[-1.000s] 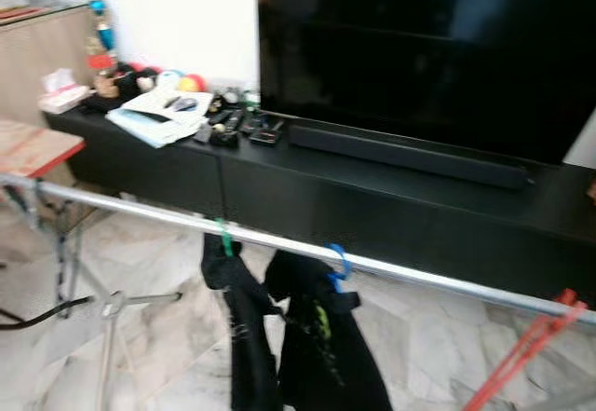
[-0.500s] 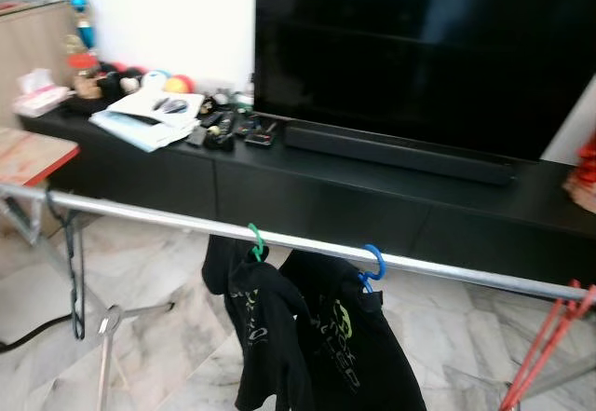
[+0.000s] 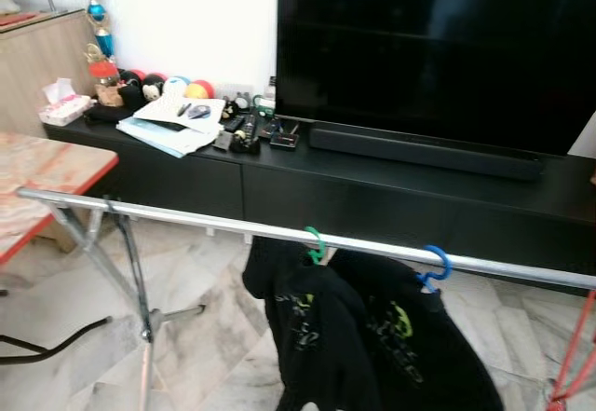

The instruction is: Hang hanger

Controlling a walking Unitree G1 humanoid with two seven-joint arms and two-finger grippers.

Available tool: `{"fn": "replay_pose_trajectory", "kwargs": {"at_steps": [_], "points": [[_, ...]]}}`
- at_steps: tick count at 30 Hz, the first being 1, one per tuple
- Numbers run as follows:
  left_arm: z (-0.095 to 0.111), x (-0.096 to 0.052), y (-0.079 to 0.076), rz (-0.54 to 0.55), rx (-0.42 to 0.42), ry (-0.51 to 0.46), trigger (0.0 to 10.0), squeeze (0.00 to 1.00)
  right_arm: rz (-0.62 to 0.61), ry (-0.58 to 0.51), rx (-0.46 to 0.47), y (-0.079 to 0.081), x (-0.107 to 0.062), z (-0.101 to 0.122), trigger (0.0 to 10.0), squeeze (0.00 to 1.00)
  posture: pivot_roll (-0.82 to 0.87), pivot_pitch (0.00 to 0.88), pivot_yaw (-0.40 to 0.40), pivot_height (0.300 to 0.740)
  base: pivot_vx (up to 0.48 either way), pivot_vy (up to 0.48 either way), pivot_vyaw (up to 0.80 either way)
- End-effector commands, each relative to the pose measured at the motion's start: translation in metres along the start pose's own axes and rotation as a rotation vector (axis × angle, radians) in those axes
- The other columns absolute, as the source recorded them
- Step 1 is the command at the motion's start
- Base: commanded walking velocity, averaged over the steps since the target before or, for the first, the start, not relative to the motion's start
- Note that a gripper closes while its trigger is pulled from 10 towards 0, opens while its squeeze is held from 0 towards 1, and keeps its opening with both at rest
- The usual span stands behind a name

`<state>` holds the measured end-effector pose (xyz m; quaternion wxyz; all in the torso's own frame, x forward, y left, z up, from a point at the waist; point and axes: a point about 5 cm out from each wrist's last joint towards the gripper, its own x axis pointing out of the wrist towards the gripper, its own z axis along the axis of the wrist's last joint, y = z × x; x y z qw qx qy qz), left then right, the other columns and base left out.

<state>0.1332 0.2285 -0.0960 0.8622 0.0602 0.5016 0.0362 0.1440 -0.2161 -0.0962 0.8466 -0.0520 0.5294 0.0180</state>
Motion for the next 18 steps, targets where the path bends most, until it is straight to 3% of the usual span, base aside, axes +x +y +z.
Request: {"fn": "replay_pose_trajectory", "kwargs": {"at_steps": [1,10,15,18], "points": [[0.001,0.001,-0.004,-0.013,0.013,0.001,10.0,0.00,-0.023,0.034,0.003,-0.003,-0.001,-0.010,10.0,0.00,0.12,0.000,-0.025,0.740,0.000,0.000,0.00],[0.001,0.001,-0.008,-0.032,0.009,-0.008,10.0,0.00,-0.099,-0.002,0.096,-0.007,-0.002,-0.010,10.0,0.00,0.12,0.000,-0.031,0.740,0.000,0.000,0.00],[-0.001,0.000,-0.009,-0.036,0.013,-0.003,10.0,0.00,-0.151,-0.108,0.162,-0.009,-0.003,-0.003,10.0,0.00,0.10,0.000,-0.031,0.740,0.000,0.000,0.00],[-0.002,0.000,-0.010,-0.039,0.023,0.004,10.0,0.00,-0.212,-0.190,0.140,-0.013,-0.005,0.004,10.0,0.00,0.10,0.000,-0.037,0.740,0.000,0.000,0.00]]}}
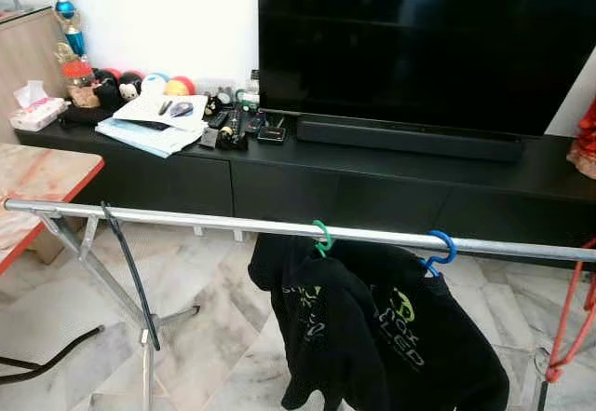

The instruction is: Hang hanger

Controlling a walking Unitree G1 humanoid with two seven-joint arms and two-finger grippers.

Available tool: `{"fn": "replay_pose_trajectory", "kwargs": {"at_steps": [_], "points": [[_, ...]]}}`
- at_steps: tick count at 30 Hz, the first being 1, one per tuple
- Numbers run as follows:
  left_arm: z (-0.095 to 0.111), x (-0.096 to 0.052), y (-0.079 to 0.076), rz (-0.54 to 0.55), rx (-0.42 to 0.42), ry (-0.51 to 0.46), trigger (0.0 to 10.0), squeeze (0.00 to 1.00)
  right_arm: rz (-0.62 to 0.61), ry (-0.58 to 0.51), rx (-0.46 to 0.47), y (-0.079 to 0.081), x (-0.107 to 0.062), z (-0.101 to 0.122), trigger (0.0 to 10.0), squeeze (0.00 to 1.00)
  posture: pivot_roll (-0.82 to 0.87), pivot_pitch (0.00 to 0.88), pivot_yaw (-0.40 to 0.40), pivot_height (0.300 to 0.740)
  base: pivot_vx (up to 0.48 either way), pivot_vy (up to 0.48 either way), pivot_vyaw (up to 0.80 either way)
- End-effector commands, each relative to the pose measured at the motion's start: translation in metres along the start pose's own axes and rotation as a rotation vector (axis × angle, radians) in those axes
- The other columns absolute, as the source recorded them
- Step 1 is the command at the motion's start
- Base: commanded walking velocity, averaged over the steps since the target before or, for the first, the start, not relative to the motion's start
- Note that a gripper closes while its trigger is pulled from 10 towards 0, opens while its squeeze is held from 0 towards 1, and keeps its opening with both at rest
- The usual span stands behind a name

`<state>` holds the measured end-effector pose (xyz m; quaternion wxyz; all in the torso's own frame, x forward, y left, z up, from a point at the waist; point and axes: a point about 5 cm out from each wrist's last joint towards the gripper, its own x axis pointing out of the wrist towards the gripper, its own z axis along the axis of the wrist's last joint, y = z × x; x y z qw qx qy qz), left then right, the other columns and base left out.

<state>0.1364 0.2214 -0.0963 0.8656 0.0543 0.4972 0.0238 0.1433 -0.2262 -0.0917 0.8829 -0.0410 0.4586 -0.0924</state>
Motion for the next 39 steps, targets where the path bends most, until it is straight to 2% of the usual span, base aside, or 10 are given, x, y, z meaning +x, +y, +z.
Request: {"fn": "replay_pose_trajectory", "kwargs": {"at_steps": [1,2,3,8,9,10,18,25,31,39], "points": [[-0.005,-0.001,-0.003,-0.013,0.021,0.016,10.0,0.00,-0.025,-0.043,0.005,-0.002,0.000,0.004,10.0,0.00,0.10,0.000,-0.037,0.740,0.000,0.000,0.00],[-0.005,-0.001,-0.003,-0.013,0.019,0.015,10.0,0.00,-0.016,-0.059,0.004,-0.001,0.000,0.006,10.0,0.00,0.09,0.000,-0.037,0.740,0.000,0.000,0.00],[-0.004,-0.001,-0.003,-0.014,0.017,0.011,10.0,0.00,-0.074,-0.071,-0.109,-0.004,0.000,0.007,10.0,0.00,0.09,0.000,-0.037,0.740,0.000,0.000,0.00],[-0.002,0.000,-0.004,-0.018,0.021,0.009,10.0,0.00,-0.101,-0.175,-0.113,-0.007,-0.001,0.020,10.0,0.00,0.03,0.000,-0.014,0.740,0.000,0.000,0.00],[-0.002,0.000,-0.005,-0.034,0.045,0.016,10.0,0.00,-0.058,-0.368,-0.050,-0.006,-0.005,0.045,10.0,0.00,0.02,0.000,-0.009,0.740,0.000,0.000,0.00],[-0.001,0.000,-0.006,-0.043,0.063,0.018,10.0,0.00,-0.040,-0.420,-0.001,-0.007,-0.008,0.050,10.0,0.00,0.01,0.000,0.001,0.740,0.000,0.000,0.00],[0.002,0.001,0.001,-0.028,0.067,0.021,10.0,0.00,0.014,-0.510,0.188,0.002,-0.011,0.062,10.0,0.00,0.03,0.000,0.000,0.740,0.000,0.000,0.00],[-0.004,-0.002,0.016,-0.003,0.089,0.046,10.0,0.00,0.084,-0.792,0.196,0.006,-0.043,0.091,10.0,0.00,0.01,0.000,0.020,0.740,0.000,0.000,0.00],[-0.007,-0.004,0.023,0.010,0.105,0.059,10.0,0.00,0.072,-0.902,0.221,0.003,-0.059,0.111,10.0,0.00,0.01,0.000,0.038,0.740,0.000,0.000,0.00],[0.008,-0.002,0.035,0.029,0.125,0.031,10.0,0.00,0.104,-0.992,0.181,0.001,-0.069,0.172,10.0,0.00,0.02,0.000,0.056,0.740,0.000,0.000,0.00]]}}
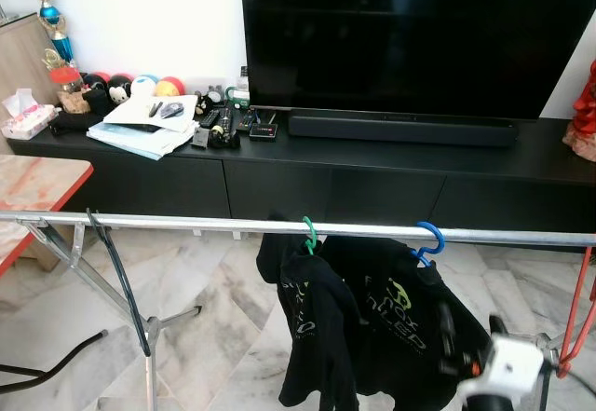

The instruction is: Hang hanger

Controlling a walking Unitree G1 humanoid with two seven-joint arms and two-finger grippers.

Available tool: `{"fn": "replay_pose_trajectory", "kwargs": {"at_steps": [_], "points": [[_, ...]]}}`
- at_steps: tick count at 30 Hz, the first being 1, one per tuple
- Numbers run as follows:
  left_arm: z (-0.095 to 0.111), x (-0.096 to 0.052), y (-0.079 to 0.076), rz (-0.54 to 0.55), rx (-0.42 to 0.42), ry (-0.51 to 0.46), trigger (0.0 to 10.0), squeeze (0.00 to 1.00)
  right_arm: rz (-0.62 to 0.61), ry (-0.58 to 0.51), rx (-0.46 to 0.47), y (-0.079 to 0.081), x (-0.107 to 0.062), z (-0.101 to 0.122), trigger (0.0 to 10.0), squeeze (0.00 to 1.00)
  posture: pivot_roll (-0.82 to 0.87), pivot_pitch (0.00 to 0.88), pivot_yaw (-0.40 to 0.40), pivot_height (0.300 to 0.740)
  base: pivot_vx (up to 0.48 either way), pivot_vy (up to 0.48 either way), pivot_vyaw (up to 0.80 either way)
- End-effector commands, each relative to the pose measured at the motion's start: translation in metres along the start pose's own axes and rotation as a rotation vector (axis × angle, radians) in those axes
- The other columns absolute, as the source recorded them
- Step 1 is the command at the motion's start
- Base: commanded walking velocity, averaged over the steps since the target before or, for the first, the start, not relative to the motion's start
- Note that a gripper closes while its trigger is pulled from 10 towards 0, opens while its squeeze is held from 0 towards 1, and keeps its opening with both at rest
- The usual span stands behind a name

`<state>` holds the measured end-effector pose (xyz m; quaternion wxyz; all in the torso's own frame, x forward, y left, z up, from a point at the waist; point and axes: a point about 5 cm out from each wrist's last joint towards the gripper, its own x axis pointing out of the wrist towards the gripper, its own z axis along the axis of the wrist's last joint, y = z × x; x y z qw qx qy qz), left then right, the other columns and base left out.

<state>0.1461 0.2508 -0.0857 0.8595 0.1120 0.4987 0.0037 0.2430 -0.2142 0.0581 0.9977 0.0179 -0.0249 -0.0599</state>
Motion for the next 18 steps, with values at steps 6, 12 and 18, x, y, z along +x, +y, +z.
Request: {"fn": "replay_pose_trajectory", "kwargs": {"at_steps": [6,12,18], "points": [[0.001,-0.001,0.009,0.010,0.011,0.020,10.0,0.00,0.049,0.055,-0.054,-0.001,0.030,0.018,10.0,0.00,0.01,0.000,0.060,0.740,0.000,0.000,0.00],[-0.004,-0.002,0.011,0.012,0.013,0.026,10.0,0.00,0.097,0.116,-0.094,-0.003,0.038,0.024,10.0,0.00,0.02,0.000,0.051,0.740,0.000,0.000,0.00],[-0.008,-0.002,0.007,0.018,-0.018,0.025,10.0,0.00,0.185,0.211,-0.086,-0.004,0.043,0.020,10.0,0.00,0.05,0.000,0.024,0.740,0.000,0.000,0.00]]}}
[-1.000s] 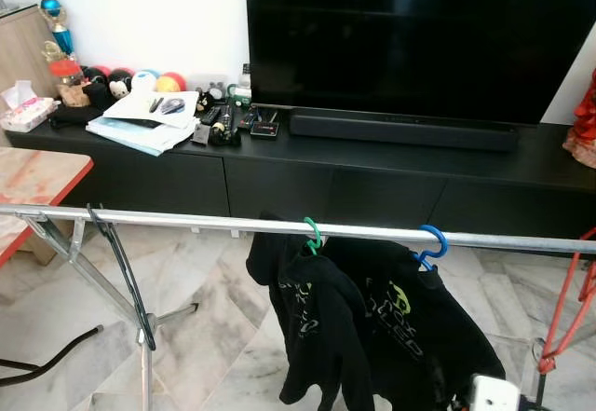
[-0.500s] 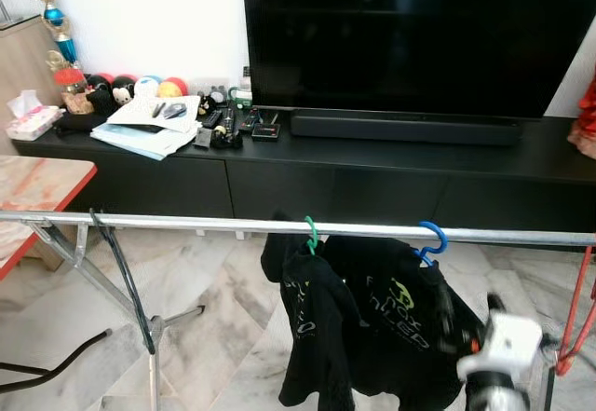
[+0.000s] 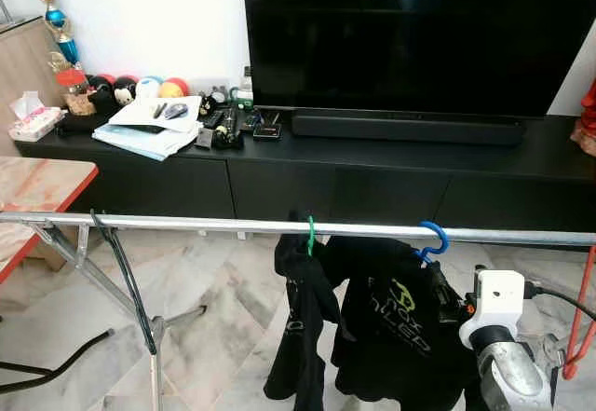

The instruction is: Hang hanger

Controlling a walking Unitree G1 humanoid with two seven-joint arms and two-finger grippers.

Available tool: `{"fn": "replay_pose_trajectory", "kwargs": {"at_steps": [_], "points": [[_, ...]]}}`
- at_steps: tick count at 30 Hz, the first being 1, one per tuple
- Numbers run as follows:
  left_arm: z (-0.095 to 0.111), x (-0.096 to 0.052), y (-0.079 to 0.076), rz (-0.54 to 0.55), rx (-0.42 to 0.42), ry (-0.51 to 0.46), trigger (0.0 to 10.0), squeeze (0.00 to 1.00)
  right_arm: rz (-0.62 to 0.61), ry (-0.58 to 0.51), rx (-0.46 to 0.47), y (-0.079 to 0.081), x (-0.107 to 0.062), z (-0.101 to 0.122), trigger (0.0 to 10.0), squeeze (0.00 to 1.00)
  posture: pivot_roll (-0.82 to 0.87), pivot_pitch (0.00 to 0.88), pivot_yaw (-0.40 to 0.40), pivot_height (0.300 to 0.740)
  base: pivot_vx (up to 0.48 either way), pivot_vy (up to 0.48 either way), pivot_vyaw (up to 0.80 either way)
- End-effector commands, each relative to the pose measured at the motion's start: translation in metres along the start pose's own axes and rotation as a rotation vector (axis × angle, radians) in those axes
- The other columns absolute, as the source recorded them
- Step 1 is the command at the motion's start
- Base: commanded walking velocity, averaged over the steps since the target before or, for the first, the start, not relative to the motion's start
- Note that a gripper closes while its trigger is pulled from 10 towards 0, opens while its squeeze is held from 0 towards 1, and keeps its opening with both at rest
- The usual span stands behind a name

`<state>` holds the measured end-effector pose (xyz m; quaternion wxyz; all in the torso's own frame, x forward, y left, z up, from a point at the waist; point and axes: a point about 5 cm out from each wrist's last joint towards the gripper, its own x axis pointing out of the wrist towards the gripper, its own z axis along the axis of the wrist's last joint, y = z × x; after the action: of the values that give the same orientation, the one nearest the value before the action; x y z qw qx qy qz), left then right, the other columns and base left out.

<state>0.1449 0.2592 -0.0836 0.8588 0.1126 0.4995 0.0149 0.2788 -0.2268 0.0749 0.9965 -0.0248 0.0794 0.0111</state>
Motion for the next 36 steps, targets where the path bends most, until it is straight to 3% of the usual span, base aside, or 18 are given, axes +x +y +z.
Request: {"fn": "replay_pose_trajectory", "kwargs": {"at_steps": [1,3,10,14,18,25,29,36], "points": [[-0.006,-0.001,-0.002,-0.001,-0.012,0.020,10.0,0.00,0.061,0.009,0.001,0.003,0.006,0.006,10.0,0.00,0.05,0.000,0.024,0.740,0.000,0.000,0.00],[-0.009,-0.001,-0.006,-0.010,-0.012,0.022,10.0,0.00,0.141,0.045,-0.011,0.006,0.010,0.008,10.0,0.00,0.04,0.000,0.030,0.740,0.000,0.000,0.00],[-0.017,-0.003,-0.011,-0.028,0.000,0.037,10.0,0.00,0.255,0.134,-0.090,0.001,0.013,0.014,10.0,0.00,0.03,0.000,0.036,0.740,0.000,0.000,0.00],[-0.017,-0.002,-0.016,-0.034,-0.006,0.029,10.0,0.00,0.231,0.201,-0.159,-0.010,0.020,0.013,10.0,0.00,0.03,0.000,0.025,0.740,0.000,0.000,0.00],[-0.014,-0.001,-0.021,-0.041,-0.003,0.015,10.0,0.00,0.199,0.206,-0.153,-0.014,0.028,0.017,10.0,0.00,0.04,0.012,0.010,0.740,0.000,0.000,0.00],[-0.016,-0.001,-0.027,-0.051,-0.002,0.016,10.0,0.00,0.256,0.224,-0.119,-0.002,0.039,0.021,10.0,0.00,0.04,0.023,0.009,0.740,0.000,0.000,0.00],[-0.017,-0.001,-0.031,-0.057,0.004,0.027,10.0,0.00,0.329,0.294,-0.137,0.006,0.038,0.009,10.0,0.00,0.05,0.029,0.016,0.740,0.000,0.000,0.00],[-0.016,-0.001,-0.032,-0.055,0.010,0.031,10.0,0.00,0.239,0.315,-0.139,-0.002,0.042,0.004,10.0,0.00,0.06,0.032,0.025,0.740,0.000,0.000,0.00]]}}
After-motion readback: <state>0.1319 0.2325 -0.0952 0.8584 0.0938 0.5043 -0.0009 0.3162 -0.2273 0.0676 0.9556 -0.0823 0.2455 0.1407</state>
